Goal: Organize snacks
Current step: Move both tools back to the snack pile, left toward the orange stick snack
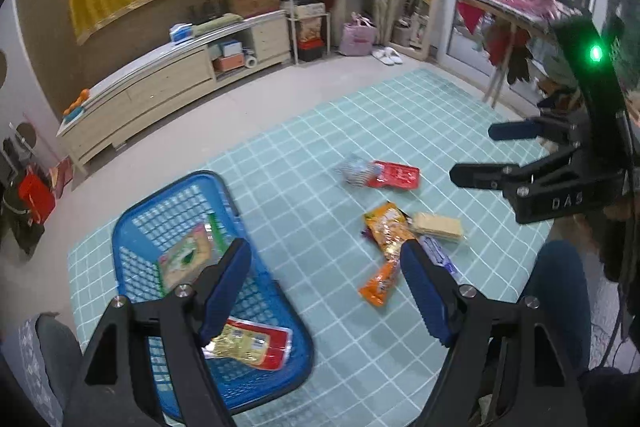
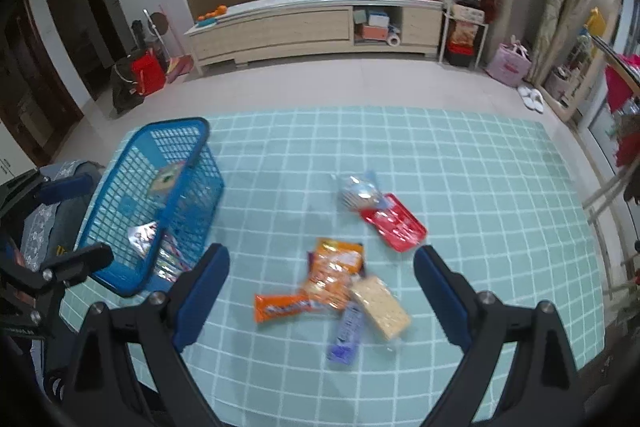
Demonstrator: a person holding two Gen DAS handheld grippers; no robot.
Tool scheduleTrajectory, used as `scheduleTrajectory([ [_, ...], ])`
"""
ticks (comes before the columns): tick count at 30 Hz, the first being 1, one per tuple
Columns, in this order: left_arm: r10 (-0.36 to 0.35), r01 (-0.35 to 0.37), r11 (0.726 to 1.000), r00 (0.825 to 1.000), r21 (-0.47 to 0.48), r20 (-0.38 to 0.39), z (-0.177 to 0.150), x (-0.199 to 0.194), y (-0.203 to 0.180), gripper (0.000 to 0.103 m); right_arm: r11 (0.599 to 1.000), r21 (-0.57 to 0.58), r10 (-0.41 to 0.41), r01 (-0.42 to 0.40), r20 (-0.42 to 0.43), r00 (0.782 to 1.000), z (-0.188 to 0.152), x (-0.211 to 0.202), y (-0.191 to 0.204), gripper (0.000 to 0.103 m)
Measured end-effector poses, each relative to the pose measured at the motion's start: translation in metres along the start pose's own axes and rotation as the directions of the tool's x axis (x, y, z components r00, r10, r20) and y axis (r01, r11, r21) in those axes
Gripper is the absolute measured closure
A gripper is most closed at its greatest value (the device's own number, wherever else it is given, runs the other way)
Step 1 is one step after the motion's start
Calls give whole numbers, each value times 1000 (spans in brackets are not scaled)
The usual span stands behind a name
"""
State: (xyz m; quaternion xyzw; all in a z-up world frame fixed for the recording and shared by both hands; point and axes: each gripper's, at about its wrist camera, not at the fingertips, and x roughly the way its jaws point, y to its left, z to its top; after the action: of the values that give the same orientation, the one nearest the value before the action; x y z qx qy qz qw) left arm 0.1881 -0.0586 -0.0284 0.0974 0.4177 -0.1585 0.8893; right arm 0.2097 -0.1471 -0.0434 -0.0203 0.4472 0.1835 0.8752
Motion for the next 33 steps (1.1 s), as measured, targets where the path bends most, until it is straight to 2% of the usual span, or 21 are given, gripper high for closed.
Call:
scheduleTrajectory([
  [10,-48,50,998,997,45,-58,-2,37,-44,28,1000,-25,1,-2,-27,1000,-25,4,-31,8],
  [18,-67,75,996,990,58,-127,-10,70,-64,28,999,-30,24,-27,-89,996,-49,29,-52,8],
  [26,-45,61,995,978,73,-203,-17,107,-77,28,998,-24,57,-61,-127,990,-66,56,-69,8],
  [33,-20,51,994,960,102,-280,-24,148,-84,28,998,-27,54,-58,-151,987,-79,78,-82,8],
])
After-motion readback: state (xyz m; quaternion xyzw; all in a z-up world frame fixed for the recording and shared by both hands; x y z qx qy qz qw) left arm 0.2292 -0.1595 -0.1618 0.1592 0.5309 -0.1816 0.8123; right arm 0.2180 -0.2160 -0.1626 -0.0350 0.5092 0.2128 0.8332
